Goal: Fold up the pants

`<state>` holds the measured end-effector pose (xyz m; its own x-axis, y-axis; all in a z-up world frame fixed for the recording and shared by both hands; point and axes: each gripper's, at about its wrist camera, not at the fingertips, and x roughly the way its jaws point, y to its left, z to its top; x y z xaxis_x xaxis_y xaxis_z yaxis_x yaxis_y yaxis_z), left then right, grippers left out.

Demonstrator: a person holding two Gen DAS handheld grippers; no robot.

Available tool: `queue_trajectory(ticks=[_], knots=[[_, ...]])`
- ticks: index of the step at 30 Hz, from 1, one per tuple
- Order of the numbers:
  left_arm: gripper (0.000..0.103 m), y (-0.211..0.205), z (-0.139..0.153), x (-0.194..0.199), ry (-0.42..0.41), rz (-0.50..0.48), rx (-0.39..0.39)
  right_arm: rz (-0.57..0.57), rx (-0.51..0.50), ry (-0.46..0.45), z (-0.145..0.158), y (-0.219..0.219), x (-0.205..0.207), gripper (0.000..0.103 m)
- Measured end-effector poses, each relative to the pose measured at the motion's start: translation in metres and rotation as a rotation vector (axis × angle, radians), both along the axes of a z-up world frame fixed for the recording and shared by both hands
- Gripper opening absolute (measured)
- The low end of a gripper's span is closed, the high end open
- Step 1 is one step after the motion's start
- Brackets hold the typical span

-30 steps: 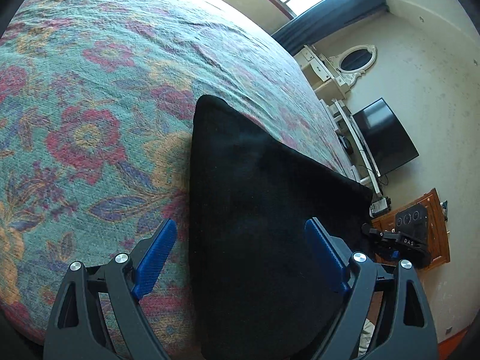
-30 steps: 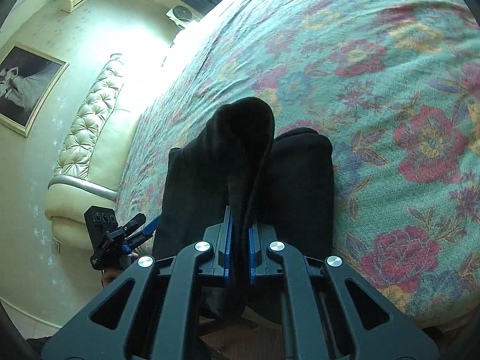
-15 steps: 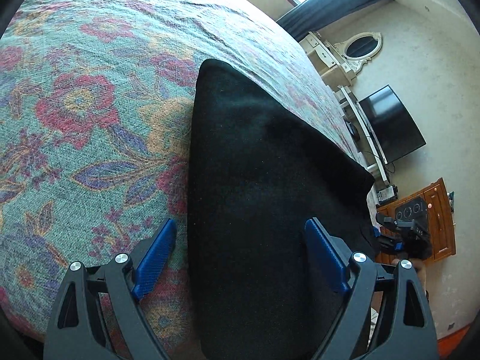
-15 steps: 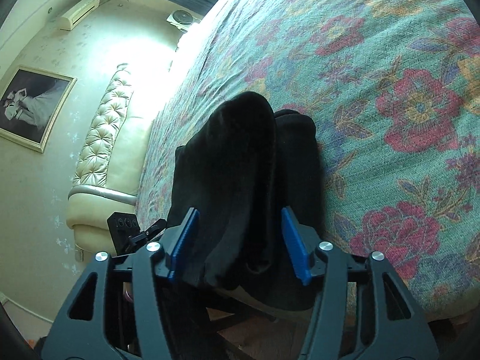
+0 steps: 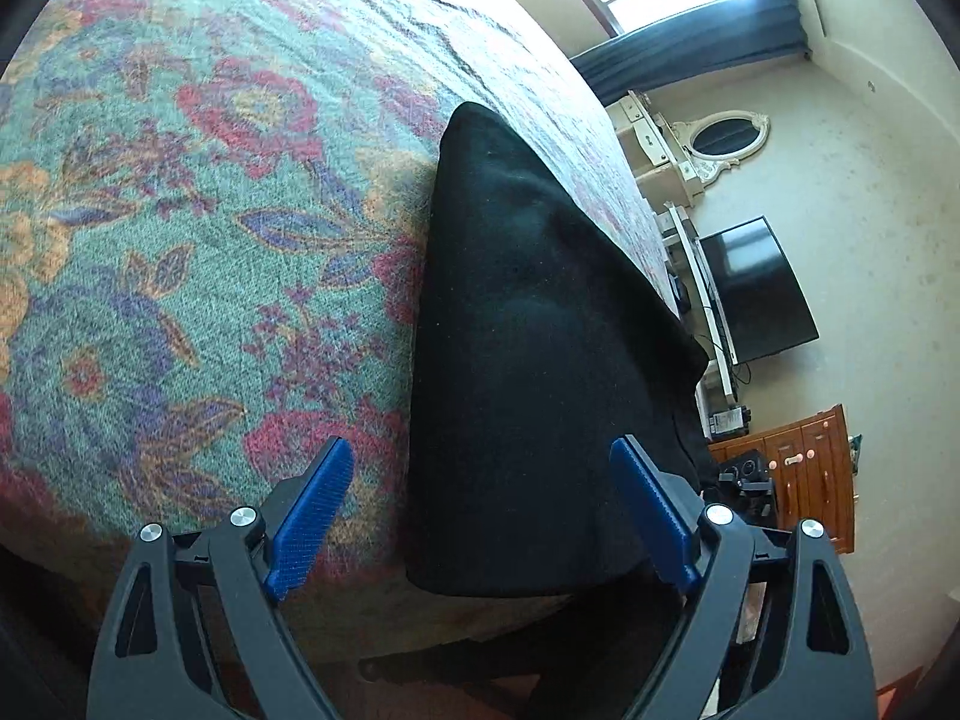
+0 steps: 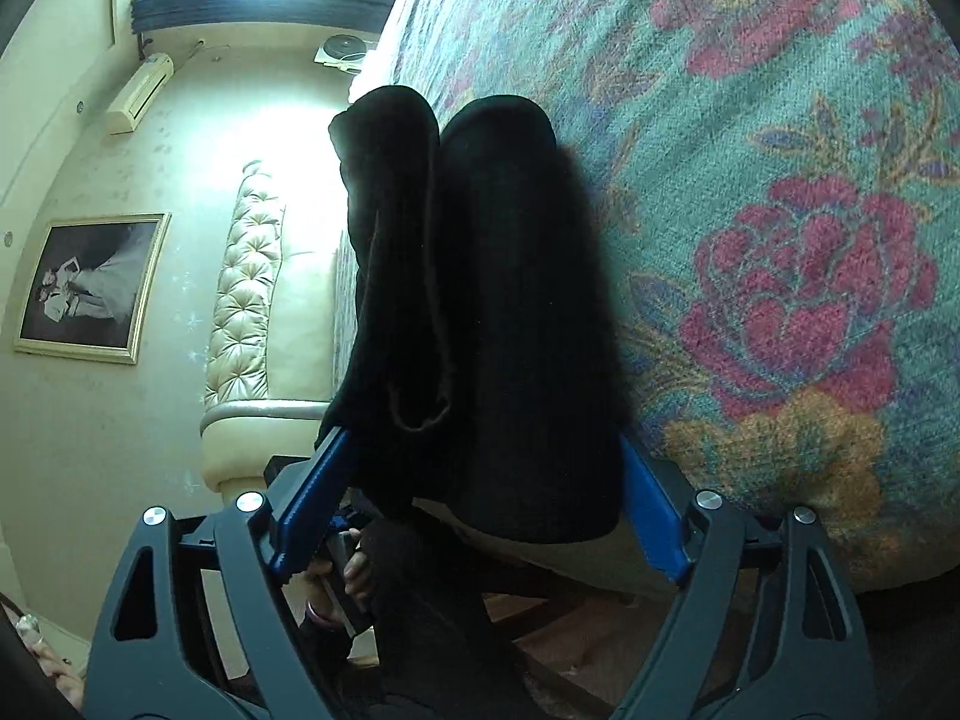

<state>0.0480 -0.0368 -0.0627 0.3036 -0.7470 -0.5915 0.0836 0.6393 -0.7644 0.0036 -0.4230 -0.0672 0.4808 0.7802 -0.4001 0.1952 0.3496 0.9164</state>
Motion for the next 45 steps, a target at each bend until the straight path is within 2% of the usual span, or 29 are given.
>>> queue_trajectory(ticks=[4,5,8,10,14,16,18,19,20,22,26,28,32,34,36,42,45], knots=[[0.086,0.006,-0.001,-0.001,0.026,0.056,-0.057,0.015,0.026,-0.010,0.004,-0.004,-0.001,0.086],[0.086,0.005,-0.001,0.001,0.036,0.051,-0.074,0.012,0.055,-0.011,0.000,-0.008,-0.002,0.090],[0.086,0.001,-0.007,0.003,0.056,0.030,-0.069,-0.025,0.166,-0.005,-0.013,-0.023,-0.004,0.092],[0.086,0.003,-0.012,-0.002,0.047,0.034,-0.066,-0.038,0.187,0.001,-0.016,-0.024,-0.004,0.092],[0.088,-0.003,-0.008,-0.004,0.037,0.041,-0.050,0.027,0.003,-0.002,0.006,-0.006,0.007,0.092],[0.088,-0.001,-0.006,-0.011,0.044,0.063,-0.076,0.052,-0.073,-0.010,0.013,0.001,0.010,0.091],[0.088,0.003,-0.007,-0.013,0.059,0.074,-0.099,0.071,-0.151,-0.015,0.017,0.005,0.010,0.070],[0.088,0.004,-0.008,-0.014,0.067,0.068,-0.104,0.080,-0.188,-0.010,0.017,0.004,0.009,0.050],[0.088,0.006,-0.009,-0.014,0.074,0.057,-0.110,0.085,-0.195,-0.009,0.016,0.002,0.007,0.041],[0.088,0.009,-0.014,-0.015,0.085,0.003,-0.147,0.086,-0.176,-0.016,0.011,-0.004,0.004,0.035],[0.088,-0.006,-0.020,-0.012,0.106,-0.121,-0.164,0.090,-0.164,-0.027,0.009,-0.006,0.002,0.032],[0.088,-0.004,-0.025,-0.009,0.115,-0.119,-0.191,0.088,-0.153,-0.030,0.007,-0.010,-0.002,0.031],[0.088,0.008,-0.035,-0.006,0.160,-0.073,-0.295,0.087,-0.129,-0.033,-0.001,-0.024,-0.006,0.030],[0.079,0.010,-0.037,-0.006,0.173,-0.070,-0.270,0.086,-0.120,-0.036,-0.006,-0.029,-0.008,0.030],[0.058,0.010,-0.035,-0.006,0.165,-0.091,-0.198,0.085,-0.110,-0.037,-0.011,-0.035,-0.008,0.031],[0.039,0.005,-0.028,-0.006,0.122,-0.125,-0.096,0.091,-0.104,-0.045,-0.020,-0.048,-0.015,0.031],[0.033,-0.004,-0.019,-0.009,0.084,-0.141,-0.067,0.098,-0.100,-0.051,-0.020,-0.052,-0.017,0.030]])
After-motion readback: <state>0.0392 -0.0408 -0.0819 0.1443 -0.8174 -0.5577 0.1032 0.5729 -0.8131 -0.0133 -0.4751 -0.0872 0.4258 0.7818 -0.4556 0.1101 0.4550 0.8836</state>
